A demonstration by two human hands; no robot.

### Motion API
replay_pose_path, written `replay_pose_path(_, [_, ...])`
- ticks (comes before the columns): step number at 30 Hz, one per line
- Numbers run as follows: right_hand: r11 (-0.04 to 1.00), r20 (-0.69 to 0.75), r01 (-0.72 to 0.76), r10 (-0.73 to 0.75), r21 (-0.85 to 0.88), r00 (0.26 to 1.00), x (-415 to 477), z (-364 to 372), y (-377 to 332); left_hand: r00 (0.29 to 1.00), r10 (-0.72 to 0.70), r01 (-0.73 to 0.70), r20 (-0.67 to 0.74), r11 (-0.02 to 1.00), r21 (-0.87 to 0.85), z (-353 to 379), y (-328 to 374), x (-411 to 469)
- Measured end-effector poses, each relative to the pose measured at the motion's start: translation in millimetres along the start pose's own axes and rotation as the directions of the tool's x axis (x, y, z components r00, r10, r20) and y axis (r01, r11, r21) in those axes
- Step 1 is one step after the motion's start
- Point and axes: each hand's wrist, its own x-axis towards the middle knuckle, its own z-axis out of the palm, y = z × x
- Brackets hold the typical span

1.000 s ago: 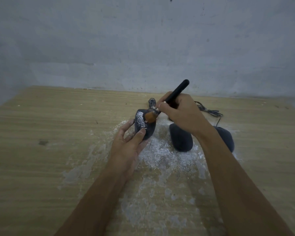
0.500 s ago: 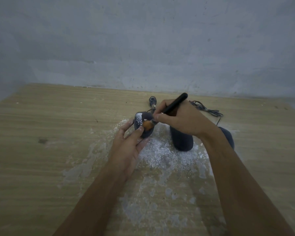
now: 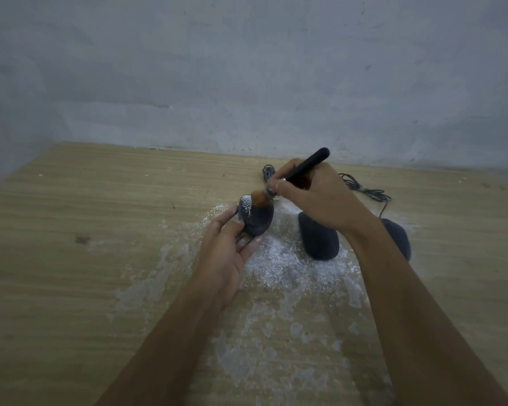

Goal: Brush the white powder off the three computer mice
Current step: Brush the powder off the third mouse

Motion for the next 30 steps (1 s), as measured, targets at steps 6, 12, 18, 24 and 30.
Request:
replay_pose_path(6, [0.996, 0.141, -0.052, 0.062, -0.078, 0.988, -1.8, 1.5, 0.2, 0.999, -0.01, 0.009, -0.038, 1.0, -0.01, 1.0, 0.1, 1.2])
replay_pose_path(12, [0.987, 0.241, -0.07, 0.104, -0.146, 0.965, -4.8, -2.4, -1.5, 0.999, -0.017, 0.014, -0.049, 0.999, -0.046, 1.2, 0.5, 0.8])
replay_pose_path(18, [0.993, 0.037, -0.065, 0.069, -0.096, 0.997, -1.0, -6.4, 4.2, 0.998, -0.012, 0.01, -0.063, 0.999, -0.043, 2.2, 0.8, 0.4])
replay_pose_path(24, [0.993, 0.104, -0.075, 0.084, -0.091, 0.991, -3.2, -8.1, 4.0, 0.999, -0.001, -0.001, -0.046, 0.999, -0.04, 2.7, 1.6, -0.2])
replay_pose_path(30, [0.997, -0.15, -0.081, 0.078, -0.012, 0.986, 1.6, -5.0, 10.8, 0.994, 0.087, -0.077, -0.068, 0.988, 0.134, -0.2, -6.3, -3.2])
